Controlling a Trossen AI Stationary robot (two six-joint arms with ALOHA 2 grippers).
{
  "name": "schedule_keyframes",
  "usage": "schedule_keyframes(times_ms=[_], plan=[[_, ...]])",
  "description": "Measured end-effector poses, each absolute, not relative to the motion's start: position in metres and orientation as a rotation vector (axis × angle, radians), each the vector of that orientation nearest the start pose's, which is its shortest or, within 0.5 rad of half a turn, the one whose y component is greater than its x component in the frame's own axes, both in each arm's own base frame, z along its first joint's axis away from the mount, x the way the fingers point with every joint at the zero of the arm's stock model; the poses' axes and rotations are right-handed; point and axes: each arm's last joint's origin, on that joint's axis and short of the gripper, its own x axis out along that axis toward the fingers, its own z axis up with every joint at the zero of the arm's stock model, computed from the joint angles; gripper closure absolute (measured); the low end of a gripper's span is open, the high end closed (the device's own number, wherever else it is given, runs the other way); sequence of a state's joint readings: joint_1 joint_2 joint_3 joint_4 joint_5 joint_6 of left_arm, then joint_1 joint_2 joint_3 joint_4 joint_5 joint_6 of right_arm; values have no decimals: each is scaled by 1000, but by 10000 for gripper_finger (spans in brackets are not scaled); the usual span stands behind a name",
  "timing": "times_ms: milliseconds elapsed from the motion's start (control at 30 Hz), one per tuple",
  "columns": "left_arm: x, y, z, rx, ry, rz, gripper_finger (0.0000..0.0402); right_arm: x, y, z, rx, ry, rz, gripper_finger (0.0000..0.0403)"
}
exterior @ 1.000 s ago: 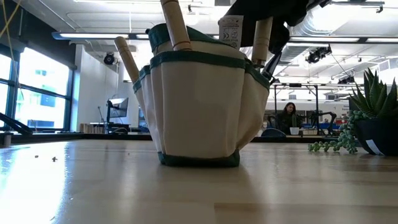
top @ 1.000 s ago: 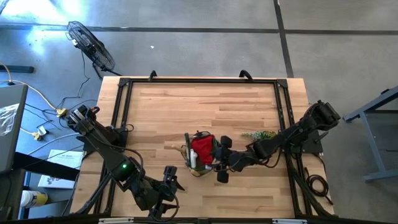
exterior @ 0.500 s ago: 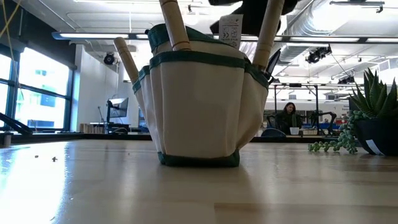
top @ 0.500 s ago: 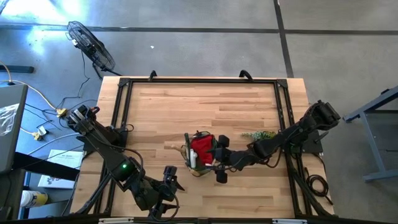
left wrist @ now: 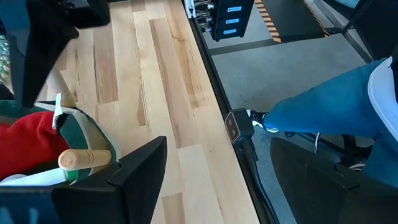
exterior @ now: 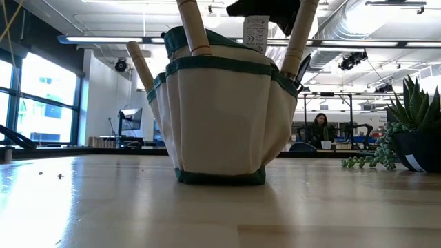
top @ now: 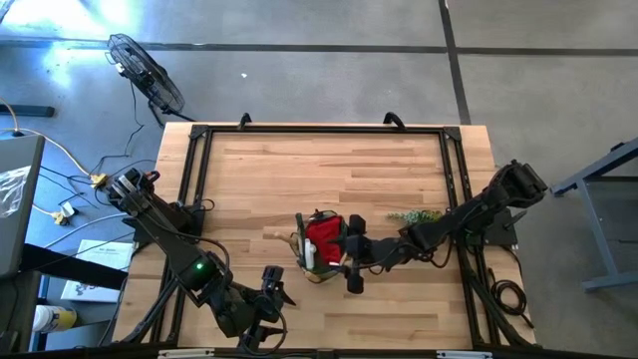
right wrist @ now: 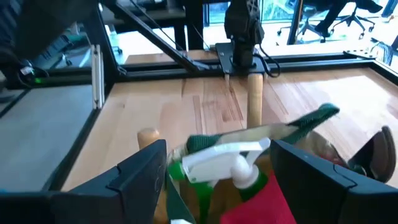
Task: Pick & Place Garden tools in Gardening bag
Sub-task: Return to Home Position
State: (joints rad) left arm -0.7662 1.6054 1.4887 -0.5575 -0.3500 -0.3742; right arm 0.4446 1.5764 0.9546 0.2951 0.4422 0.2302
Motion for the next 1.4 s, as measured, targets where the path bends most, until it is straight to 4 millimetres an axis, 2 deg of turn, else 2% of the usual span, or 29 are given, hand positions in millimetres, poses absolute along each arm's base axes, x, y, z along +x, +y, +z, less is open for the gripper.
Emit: schedule_keyframes(times_ms=[167, 333, 500, 700, 800, 933, 1167, 1233, 1400], plan=[[262, -238, 339, -33, 641, -274, 123, 311, 135, 257, 112, 250, -24, 132], [262, -238, 339, -47, 644, -272, 123, 300, 131, 280, 153, 188, 7, 143], [262, -238, 339, -37, 640, -268, 123, 286, 127, 304, 193, 132, 113, 151], [262, -237, 339, 72, 617, -282, 134, 267, 122, 327, 217, 98, 245, 170], [262, -236, 340, 178, 591, -278, 165, 257, 118, 334, 216, 105, 247, 190], [261, -232, 344, 290, 556, -247, 230, 244, 114, 340, 204, 136, 260, 236], [253, -223, 358, 373, 511, -241, 382, 224, 116, 350, 143, 134, 327, 361], [249, -219, 363, 374, 497, -224, 391, 218, 117, 354, 137, 115, 345, 390], [235, -205, 380, 366, 476, -204, 400, 196, 117, 367, 78, 62, 368, 399]])
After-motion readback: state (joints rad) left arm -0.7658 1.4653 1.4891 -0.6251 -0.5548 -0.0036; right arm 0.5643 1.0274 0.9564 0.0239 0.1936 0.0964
